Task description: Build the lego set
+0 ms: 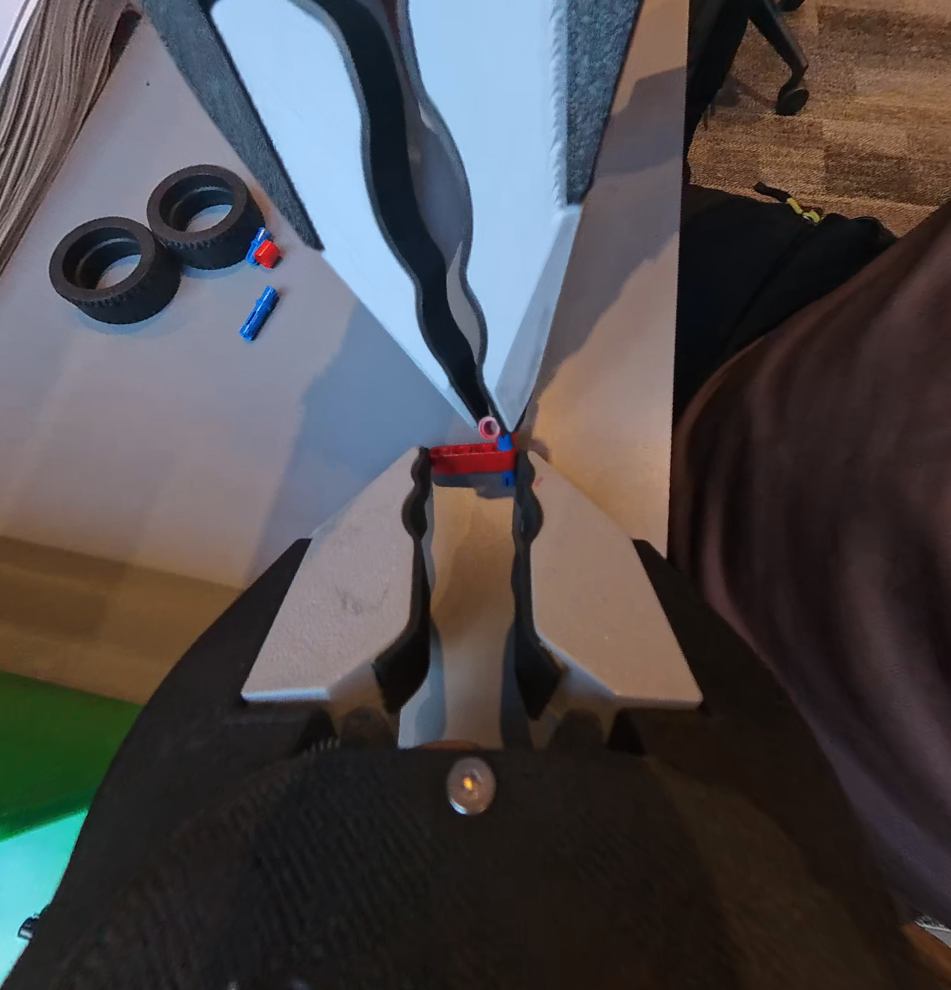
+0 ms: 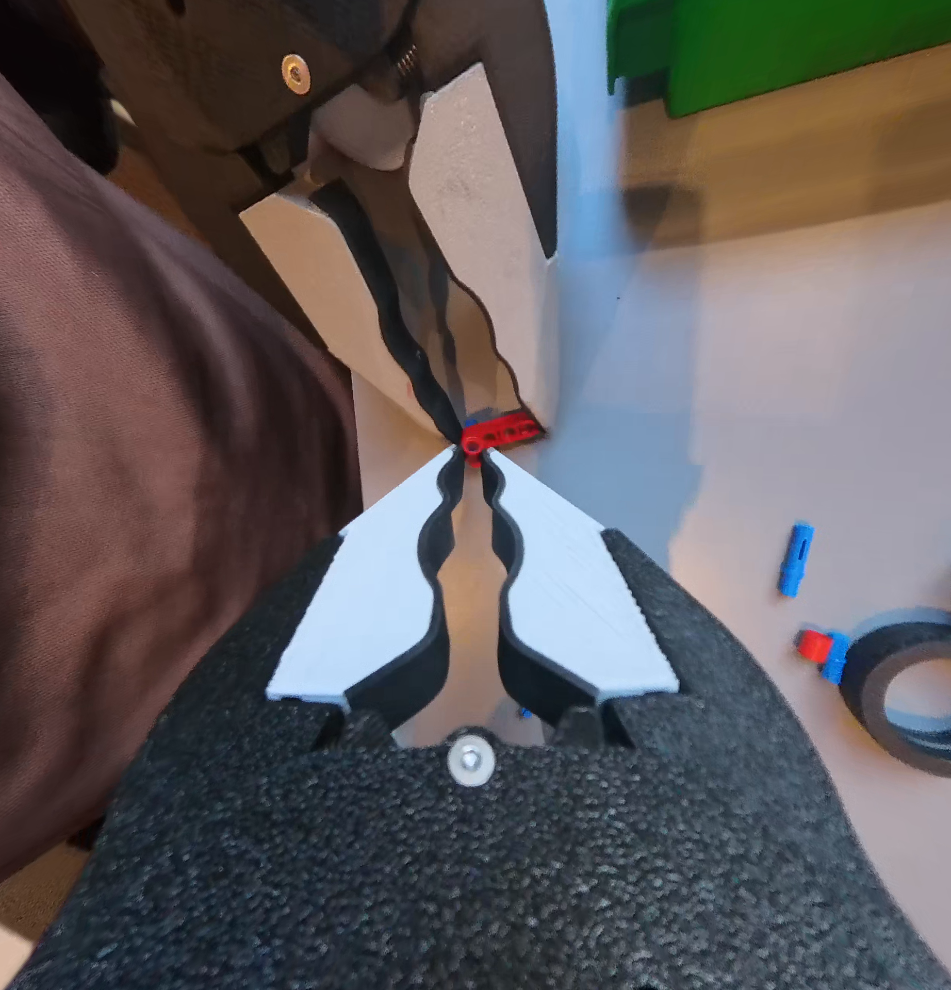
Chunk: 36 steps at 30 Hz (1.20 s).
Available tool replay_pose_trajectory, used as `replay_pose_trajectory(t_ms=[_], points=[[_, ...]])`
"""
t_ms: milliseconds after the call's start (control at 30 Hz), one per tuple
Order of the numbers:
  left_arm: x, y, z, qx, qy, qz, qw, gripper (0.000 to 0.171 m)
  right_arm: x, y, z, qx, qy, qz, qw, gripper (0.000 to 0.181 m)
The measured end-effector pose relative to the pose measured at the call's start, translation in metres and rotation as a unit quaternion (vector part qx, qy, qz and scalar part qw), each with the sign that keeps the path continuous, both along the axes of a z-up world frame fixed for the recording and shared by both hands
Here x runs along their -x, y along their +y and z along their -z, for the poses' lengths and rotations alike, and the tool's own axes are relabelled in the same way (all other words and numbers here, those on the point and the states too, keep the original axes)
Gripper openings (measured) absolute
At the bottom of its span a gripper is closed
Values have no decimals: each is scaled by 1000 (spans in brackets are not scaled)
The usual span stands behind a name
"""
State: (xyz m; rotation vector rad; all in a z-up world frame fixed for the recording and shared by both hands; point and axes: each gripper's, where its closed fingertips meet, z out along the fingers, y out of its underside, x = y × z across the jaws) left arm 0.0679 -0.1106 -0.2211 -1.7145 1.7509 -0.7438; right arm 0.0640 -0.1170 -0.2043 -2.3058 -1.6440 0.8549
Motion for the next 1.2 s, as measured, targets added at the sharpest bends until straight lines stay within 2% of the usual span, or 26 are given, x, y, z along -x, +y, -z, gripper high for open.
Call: replay_pose_trajectory(t_ms=[433, 833, 1200], points=[[0, 1, 0, 4, 0, -4, 1000, 30, 1, -4, -1, -40, 63, 36, 997, 5], [0, 3, 0, 9, 0, -9, 1000, 30, -2, -3, 1, -41, 69, 44, 996, 4], [0, 7, 0, 14, 0, -22, 1000, 30, -7, -1, -5, -93, 64, 62, 992, 4]])
